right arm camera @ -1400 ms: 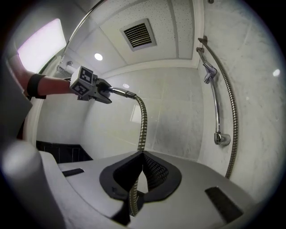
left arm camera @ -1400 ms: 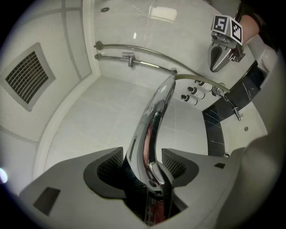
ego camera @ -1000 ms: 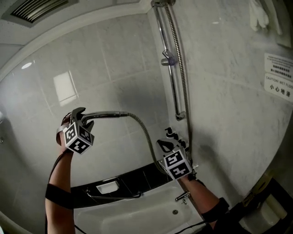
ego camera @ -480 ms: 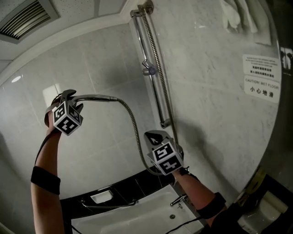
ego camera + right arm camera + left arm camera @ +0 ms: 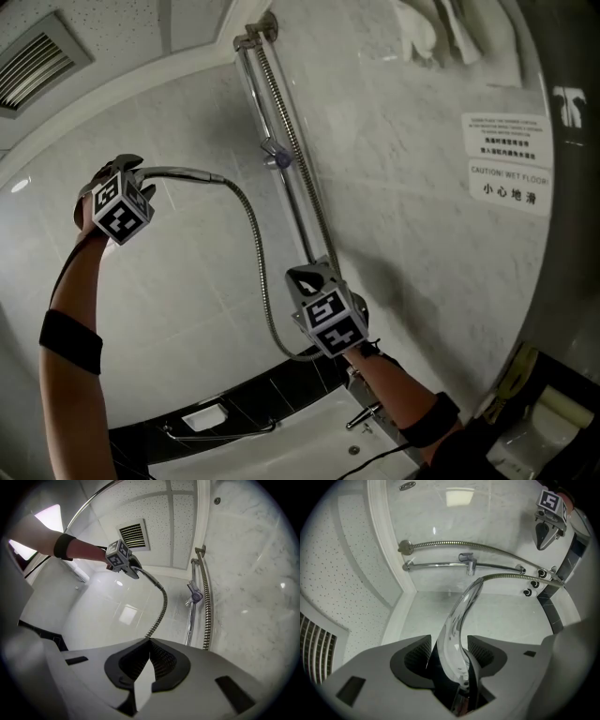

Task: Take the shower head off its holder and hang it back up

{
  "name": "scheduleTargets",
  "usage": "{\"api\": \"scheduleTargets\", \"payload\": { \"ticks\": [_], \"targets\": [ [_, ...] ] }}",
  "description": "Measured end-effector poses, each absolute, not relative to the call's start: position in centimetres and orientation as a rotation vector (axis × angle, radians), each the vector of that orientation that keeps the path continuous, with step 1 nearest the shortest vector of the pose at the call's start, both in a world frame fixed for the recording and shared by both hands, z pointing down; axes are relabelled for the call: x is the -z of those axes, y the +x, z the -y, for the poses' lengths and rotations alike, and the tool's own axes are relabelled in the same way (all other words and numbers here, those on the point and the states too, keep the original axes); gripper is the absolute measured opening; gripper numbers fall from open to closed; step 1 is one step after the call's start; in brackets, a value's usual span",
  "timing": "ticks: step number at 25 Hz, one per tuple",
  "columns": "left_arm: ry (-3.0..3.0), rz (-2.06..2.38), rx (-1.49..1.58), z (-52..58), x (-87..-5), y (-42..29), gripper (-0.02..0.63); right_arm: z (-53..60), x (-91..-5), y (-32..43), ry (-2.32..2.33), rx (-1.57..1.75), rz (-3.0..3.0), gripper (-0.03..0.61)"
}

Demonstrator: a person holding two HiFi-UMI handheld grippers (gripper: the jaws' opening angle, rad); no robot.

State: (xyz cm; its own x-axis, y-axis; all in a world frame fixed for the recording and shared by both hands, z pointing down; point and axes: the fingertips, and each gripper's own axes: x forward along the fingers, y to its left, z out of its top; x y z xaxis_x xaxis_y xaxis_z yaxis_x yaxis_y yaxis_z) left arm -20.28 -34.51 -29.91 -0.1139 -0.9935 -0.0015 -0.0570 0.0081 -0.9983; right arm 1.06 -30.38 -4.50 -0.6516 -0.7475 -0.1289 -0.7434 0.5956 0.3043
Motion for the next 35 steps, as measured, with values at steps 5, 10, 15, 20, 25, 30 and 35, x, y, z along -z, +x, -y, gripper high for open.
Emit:
{"api": "scheduleTargets", "payload": {
  "ticks": [5,10,15,20,25,30,35],
  "targets": [
    [-1.138,-1.326,1.268,34.9,34.1,-18.4,0.247,31.2,5.0,1.6,1.311,0.529,2.806,0.018],
    [-1.143,-1.326,1.233,34.8,37.0,-15.9,0.247,31.7,5.6,2.2,1.317,0.528,2.818,0.018],
    [-1.111,-1.295,1.24,35.1,38.5,-13.9,0.247,32.1,5.8,2.5,1.316,0.529,2.826,0.018],
    [-1.127,-1.28,1.223,35.1,39.0,-12.3,0.247,32.5,5.7,3.2,1.325,0.521,2.824,0.018],
    [-1.138,-1.266,1.22,35.4,38.9,-11.3,0.247,32.7,5.5,3.4,1.323,0.516,2.824,0.018],
    [-1.147,-1.25,1.216,36.4,38.5,-10.4,0.247,32.8,5.3,3.7,1.325,0.517,2.822,0.018],
    [-1.157,-1.219,1.222,37.6,37.4,-9.0,0.247,32.9,5.1,4.3,1.334,0.52,2.81,0.018]
  ]
}}
